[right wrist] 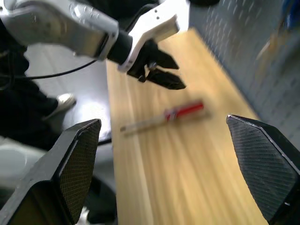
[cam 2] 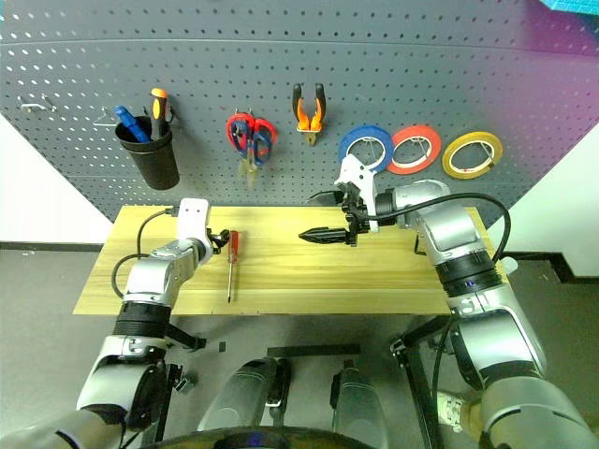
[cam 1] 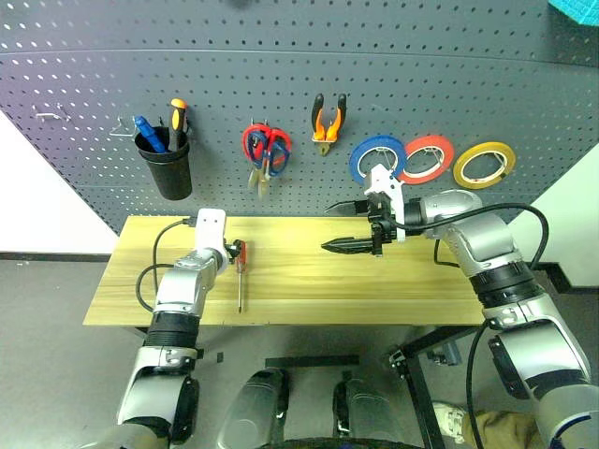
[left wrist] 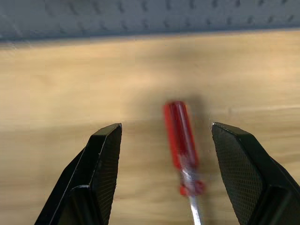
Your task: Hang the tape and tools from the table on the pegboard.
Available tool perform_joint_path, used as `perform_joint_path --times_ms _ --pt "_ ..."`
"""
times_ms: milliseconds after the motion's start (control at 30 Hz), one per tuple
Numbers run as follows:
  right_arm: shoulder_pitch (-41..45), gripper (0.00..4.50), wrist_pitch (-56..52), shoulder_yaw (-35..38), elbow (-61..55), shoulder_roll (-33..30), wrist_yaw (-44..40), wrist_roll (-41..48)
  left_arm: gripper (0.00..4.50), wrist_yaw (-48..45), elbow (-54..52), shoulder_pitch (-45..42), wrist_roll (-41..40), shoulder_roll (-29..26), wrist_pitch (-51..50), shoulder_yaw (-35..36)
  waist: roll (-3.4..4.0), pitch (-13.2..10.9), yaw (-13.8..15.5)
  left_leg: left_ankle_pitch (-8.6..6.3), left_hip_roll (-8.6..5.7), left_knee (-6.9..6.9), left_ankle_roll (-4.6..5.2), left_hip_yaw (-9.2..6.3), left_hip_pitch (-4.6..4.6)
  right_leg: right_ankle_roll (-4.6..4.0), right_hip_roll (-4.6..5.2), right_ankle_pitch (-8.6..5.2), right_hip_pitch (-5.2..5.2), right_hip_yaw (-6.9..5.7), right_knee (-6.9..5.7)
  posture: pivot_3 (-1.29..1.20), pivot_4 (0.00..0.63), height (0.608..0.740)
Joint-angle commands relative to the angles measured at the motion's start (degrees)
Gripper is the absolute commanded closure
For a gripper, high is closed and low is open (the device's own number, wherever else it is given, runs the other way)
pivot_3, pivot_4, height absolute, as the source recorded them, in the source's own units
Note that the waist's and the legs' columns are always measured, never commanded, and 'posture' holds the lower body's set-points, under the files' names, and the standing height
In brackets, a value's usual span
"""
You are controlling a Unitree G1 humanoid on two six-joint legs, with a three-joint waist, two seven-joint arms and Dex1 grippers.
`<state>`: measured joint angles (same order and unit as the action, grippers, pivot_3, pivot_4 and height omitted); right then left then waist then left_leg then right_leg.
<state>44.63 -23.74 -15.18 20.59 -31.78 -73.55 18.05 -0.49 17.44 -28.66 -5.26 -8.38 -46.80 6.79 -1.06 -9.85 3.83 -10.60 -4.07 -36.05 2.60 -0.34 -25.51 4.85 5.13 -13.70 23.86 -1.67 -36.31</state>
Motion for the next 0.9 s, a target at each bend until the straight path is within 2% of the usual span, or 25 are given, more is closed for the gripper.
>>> perform_joint_path --times_ms 33,167,367,600,800,900 --pt "2.8 0.00 3.4 -1.0 4.1 2.0 -2.2 -2.6 1.34 1.9 -2.3 -0.4 -0.2 1.1 -3.3 0.9 -0.08 -0.8 -0.2 0.00 0.00 0.01 0.00 0.00 -0.06 0.02 0.00 0.01 -0.01 0.00 -0.04 0.13 0.260 0.733" --pt "3.7 0.00 5.8 -1.3 7.7 4.6 -2.1 -4.9 1.34 3.7 -1.1 -0.3 -0.1 2.2 -4.3 1.9 -0.07 -2.0 -0.2 0.01 0.02 0.06 -0.01 0.00 -0.26 0.05 -0.01 0.03 0.24 0.00 -0.15 0.13 0.273 0.733" --pt "1.6 0.00 5.5 -0.3 5.3 5.1 -2.3 -5.4 1.34 6.4 5.7 -4.2 -0.1 3.0 -0.7 3.9 -0.15 -3.6 0.0 0.01 0.00 -0.04 -0.02 0.00 -0.51 0.06 0.02 0.03 0.53 -0.01 -0.15 0.12 0.296 0.733" --pt "1.1 0.00 4.9 0.4 4.4 4.3 -2.0 -5.8 1.34 7.3 16.4 -8.3 -1.1 3.0 5.4 6.8 -0.19 -4.1 -0.2 0.01 -0.02 0.00 -0.03 0.00 -0.73 0.12 0.03 0.07 0.66 -0.04 -0.15 0.11 0.299 0.733" --pt "0.6 0.00 4.9 0.8 3.9 4.1 -1.5 -5.9 1.34 8.8 20.2 -9.3 -2.7 3.7 5.7 9.6 -0.15 -4.2 -0.2 0.01 -0.02 0.00 -0.04 0.00 -0.74 0.14 0.03 0.07 0.65 -0.04 -0.13 0.10 0.289 0.733" --pt "1.0 0.00 5.7 1.0 4.6 4.3 -0.8 -6.1 2.21 9.1 20.8 -9.1 -2.8 3.4 6.1 9.9 -0.13 -4.2 -0.2 0.01 -0.02 0.00 -0.04 0.00 -0.73 0.15 0.04 0.08 0.65 -0.04 -0.13 0.10 0.276 0.733"
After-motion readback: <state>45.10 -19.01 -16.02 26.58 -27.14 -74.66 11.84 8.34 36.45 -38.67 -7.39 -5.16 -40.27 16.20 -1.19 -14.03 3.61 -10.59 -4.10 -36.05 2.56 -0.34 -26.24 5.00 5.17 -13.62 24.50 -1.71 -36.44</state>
